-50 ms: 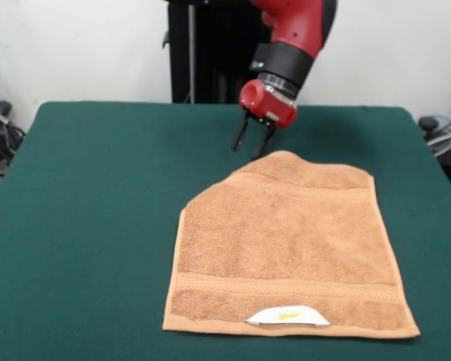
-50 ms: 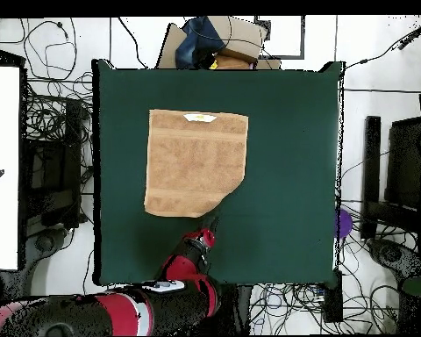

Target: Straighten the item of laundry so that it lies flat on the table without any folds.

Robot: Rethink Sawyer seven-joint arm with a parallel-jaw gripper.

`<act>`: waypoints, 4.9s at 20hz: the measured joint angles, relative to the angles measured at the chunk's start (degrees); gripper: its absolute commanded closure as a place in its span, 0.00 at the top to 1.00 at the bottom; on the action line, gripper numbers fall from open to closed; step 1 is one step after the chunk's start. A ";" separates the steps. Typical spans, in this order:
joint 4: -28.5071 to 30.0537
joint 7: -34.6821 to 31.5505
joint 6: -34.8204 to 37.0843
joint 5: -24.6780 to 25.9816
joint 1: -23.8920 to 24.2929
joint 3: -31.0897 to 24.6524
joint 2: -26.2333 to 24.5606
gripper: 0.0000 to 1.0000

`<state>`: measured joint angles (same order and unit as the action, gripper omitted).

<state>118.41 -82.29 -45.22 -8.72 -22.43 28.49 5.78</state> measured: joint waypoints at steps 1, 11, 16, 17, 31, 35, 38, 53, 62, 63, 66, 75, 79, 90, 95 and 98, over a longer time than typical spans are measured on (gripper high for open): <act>0.08 0.00 0.00 -0.01 0.00 0.00 0.00 1.00; 2.27 0.00 0.00 -0.01 -0.16 0.00 0.29 1.00; 2.74 0.00 0.00 -0.01 -0.47 0.01 0.58 1.00; 2.73 0.00 -0.01 -0.04 -0.62 0.01 0.51 1.00; 2.65 0.00 -0.84 -3.93 -3.73 -0.26 -2.45 1.00; 2.65 0.00 -0.84 -4.69 -3.93 -0.28 -2.50 1.00; 2.64 0.00 -0.84 -4.89 -3.96 -0.28 -2.51 1.00; 2.71 0.00 -2.13 -7.93 -5.31 -0.32 -3.56 1.00; 2.74 -0.04 -2.13 -9.79 -5.87 -0.58 -3.61 1.00; 2.73 -0.04 -2.12 -10.04 -5.96 -0.61 -3.61 1.00; 2.73 -0.04 -2.12 -10.48 -6.13 -0.68 -3.61 1.00; 2.69 -0.04 -2.12 -13.60 -7.38 -1.14 -3.62 1.00; 2.55 -0.04 -2.12 -15.81 -8.06 -1.53 -3.62 1.00; 1.97 -0.04 -2.09 -21.51 -10.32 -2.44 -3.66 1.00; 1.98 -0.04 -2.11 -22.68 -10.35 -2.97 -3.65 1.00; 1.98 -0.04 -2.12 -23.04 -10.35 -3.09 -3.65 1.00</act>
<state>120.38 -82.33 -47.34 -31.76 -32.79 25.40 2.13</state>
